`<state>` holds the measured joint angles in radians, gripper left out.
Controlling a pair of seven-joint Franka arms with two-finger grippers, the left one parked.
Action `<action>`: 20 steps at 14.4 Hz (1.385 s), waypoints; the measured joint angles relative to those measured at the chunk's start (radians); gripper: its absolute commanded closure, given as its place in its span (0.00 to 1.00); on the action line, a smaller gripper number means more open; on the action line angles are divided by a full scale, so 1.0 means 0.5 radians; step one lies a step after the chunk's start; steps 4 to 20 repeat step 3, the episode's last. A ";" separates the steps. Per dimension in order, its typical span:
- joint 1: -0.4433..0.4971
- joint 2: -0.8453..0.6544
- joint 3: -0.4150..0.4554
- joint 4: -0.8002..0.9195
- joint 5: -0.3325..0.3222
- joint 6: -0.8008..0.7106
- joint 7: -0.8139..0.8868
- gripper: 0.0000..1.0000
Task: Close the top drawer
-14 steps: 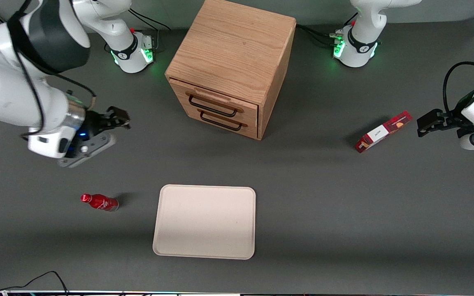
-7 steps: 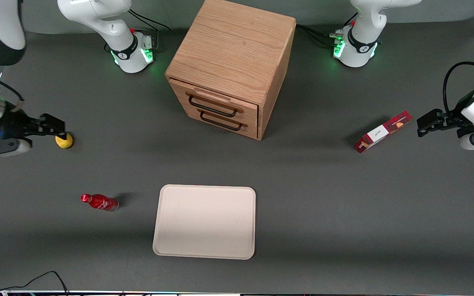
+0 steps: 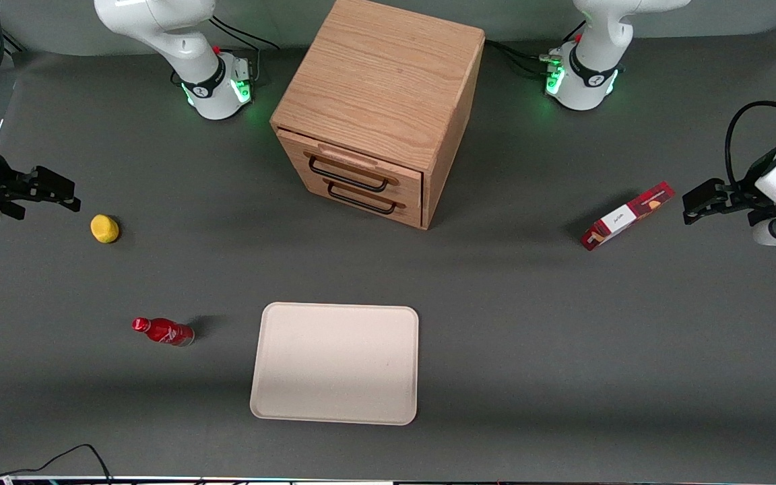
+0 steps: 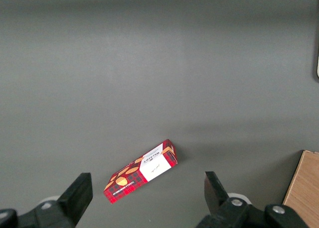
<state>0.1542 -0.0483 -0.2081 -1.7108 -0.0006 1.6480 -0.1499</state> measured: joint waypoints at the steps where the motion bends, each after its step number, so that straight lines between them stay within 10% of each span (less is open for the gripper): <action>1: -0.014 -0.034 0.000 -0.035 -0.001 0.002 0.005 0.00; 20: -0.040 -0.076 -0.002 -0.071 -0.001 0.004 0.005 0.00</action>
